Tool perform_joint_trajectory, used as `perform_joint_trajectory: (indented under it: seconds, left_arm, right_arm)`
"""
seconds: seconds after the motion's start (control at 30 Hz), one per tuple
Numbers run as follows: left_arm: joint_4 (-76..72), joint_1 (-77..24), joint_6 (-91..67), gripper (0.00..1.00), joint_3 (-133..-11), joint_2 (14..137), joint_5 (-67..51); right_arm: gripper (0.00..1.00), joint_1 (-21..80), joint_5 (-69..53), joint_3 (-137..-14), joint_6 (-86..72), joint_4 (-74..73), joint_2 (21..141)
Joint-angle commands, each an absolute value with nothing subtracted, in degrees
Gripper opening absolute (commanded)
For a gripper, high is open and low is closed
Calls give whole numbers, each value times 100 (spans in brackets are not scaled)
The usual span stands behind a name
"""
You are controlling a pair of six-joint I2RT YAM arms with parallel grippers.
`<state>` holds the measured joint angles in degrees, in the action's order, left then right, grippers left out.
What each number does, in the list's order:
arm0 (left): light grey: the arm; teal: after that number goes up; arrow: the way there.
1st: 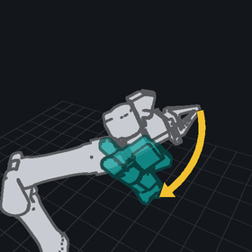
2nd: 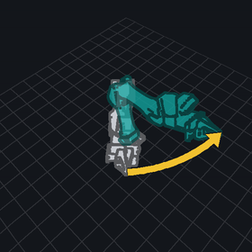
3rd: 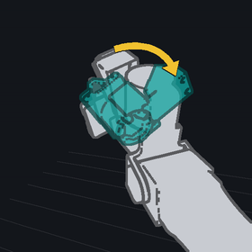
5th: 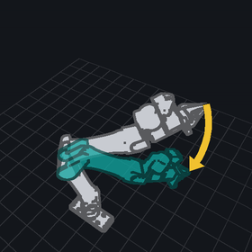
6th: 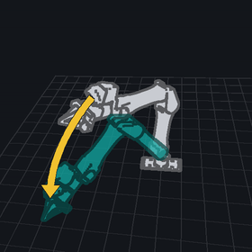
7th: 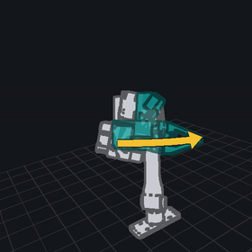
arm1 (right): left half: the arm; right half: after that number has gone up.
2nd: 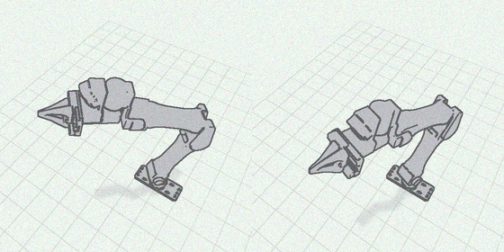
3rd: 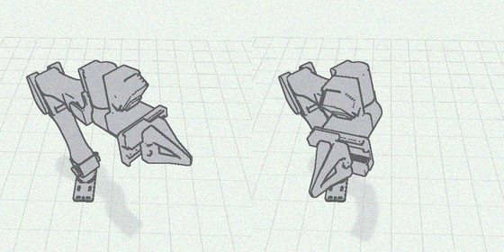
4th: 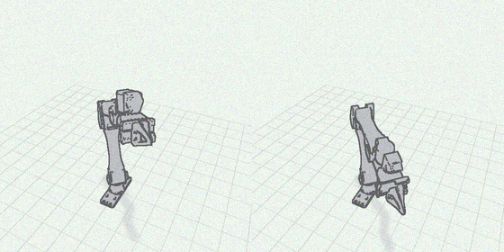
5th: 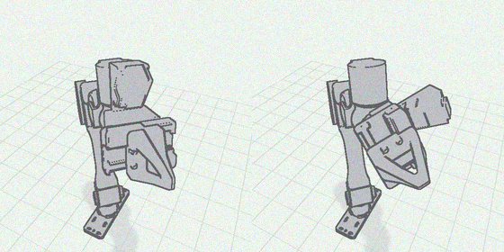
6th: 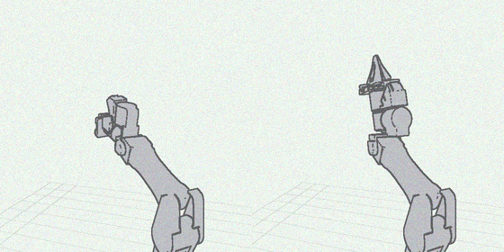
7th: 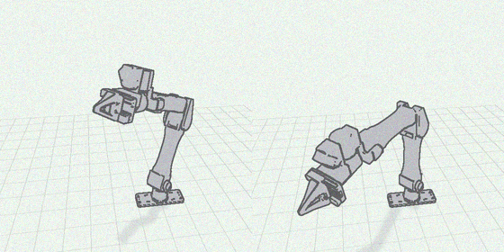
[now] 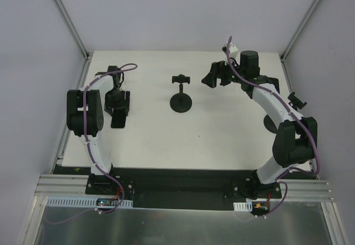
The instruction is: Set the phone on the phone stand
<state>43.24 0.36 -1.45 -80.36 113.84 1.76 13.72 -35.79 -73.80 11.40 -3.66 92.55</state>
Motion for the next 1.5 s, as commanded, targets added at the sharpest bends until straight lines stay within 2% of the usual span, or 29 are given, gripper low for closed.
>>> perform_joint_trajectory:
  seconds: [0.0,0.33,0.47,0.67,0.8,1.03,1.23,1.47]
  left_arm:
    - [4193,26,-456,0,-7840,10785,211]
    - [3604,18,-1098,0,-7629,9468,-395]
    - [3332,18,-1371,0,-7445,8878,-510]
    - [2498,18,-1907,0,-6874,7745,-1142]
    - [1691,26,-2179,0,-6172,6770,-1336]
    - [634,202,-2478,0,-5362,5336,-1485]
    - [335,334,-2803,0,-5221,5247,-1889]
    - [-156,580,-3190,0,-5037,5361,-2610]
  right_arm:
    - [96,1529,-2312,-7673,871,-519,8956]
    - [96,1696,-1012,-7357,958,-396,8359]
    - [96,2326,-608,-7251,1283,-194,7972]
    - [99,3548,-694,-7461,1459,245,7875]
    - [97,4244,-685,-7628,1284,860,8295]
    - [92,5167,-817,-8498,1037,1002,9447]
    - [87,5572,-896,-8964,879,1055,10160]
    - [75,5590,-1257,-9167,466,1380,10608]
